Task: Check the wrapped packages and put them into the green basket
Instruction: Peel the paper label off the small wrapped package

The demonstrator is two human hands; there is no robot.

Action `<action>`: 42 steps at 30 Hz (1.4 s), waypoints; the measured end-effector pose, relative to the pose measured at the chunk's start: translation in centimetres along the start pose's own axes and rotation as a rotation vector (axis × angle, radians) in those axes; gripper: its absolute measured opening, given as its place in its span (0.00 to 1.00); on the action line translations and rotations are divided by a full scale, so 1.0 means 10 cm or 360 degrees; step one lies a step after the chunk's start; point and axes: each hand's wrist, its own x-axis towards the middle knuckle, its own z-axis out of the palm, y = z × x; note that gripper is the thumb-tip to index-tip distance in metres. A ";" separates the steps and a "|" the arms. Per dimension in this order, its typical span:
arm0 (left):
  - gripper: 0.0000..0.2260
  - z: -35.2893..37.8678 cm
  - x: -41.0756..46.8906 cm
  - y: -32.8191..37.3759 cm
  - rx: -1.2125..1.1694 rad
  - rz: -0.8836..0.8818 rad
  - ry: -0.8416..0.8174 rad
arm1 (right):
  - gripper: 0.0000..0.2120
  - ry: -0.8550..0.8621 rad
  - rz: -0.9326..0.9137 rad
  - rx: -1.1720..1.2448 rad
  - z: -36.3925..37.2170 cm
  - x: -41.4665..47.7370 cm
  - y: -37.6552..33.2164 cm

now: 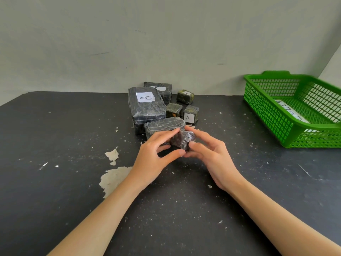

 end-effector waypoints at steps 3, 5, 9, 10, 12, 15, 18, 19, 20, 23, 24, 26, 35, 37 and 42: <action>0.25 0.00 0.00 -0.01 -0.0037 -0.0031 -0.0015 | 0.18 0.0064 -0.0020 -0.0081 0.02 -0.01 0.02; 0.25 0.01 0.00 -0.02 -0.0049 -0.0042 -0.0019 | 0.18 0.0098 -0.0043 -0.0131 0.02 0.00 0.02; 0.25 0.00 0.00 -0.02 -0.0070 -0.0056 -0.0004 | 0.17 0.0100 -0.0060 -0.0176 0.02 0.01 0.02; 0.25 0.00 0.00 -0.02 -0.0081 -0.0062 -0.0001 | 0.17 0.0096 -0.0053 -0.0177 0.02 0.01 0.01; 0.25 0.01 0.00 -0.01 -0.0105 -0.0073 0.0001 | 0.16 0.0088 -0.0046 -0.0140 0.01 0.02 0.01; 0.24 0.01 -0.01 -0.01 -0.0127 -0.0077 -0.0005 | 0.13 0.0076 -0.0053 -0.0015 0.01 0.02 -0.01; 0.24 0.01 -0.01 -0.01 -0.0108 -0.0069 -0.0013 | 0.12 0.0076 -0.0064 -0.0016 0.00 0.02 -0.01; 0.24 0.01 -0.01 -0.01 -0.0108 -0.0067 -0.0013 | 0.12 0.0078 -0.0065 -0.0020 0.00 0.02 -0.01; 0.24 0.01 -0.01 -0.01 -0.0115 -0.0068 -0.0014 | 0.12 0.0081 -0.0065 -0.0019 0.00 0.02 -0.01; 0.25 0.02 -0.01 -0.01 -0.0126 -0.0077 -0.0022 | 0.12 0.0106 -0.0065 0.0000 -0.01 0.02 -0.02; 0.26 0.02 -0.01 -0.01 -0.0120 -0.0075 -0.0028 | 0.12 0.0112 -0.0070 -0.0010 -0.01 0.02 -0.02; 0.26 0.02 -0.02 -0.02 -0.0105 -0.0071 -0.0036 | 0.11 0.0116 -0.0087 -0.0055 -0.01 0.02 -0.03; 0.25 0.01 -0.01 -0.02 -0.0100 -0.0063 0.0002 | 0.11 0.0110 -0.0122 -0.0152 0.04 0.00 -0.01; 0.24 0.01 -0.01 -0.01 -0.0044 -0.0047 0.0020 | 0.12 0.0091 -0.0116 -0.0175 0.04 0.00 -0.03; 0.23 0.01 0.00 -0.05 0.0250 0.0049 0.0240 | 0.19 0.0001 -0.0029 -0.0128 0.06 -0.01 0.02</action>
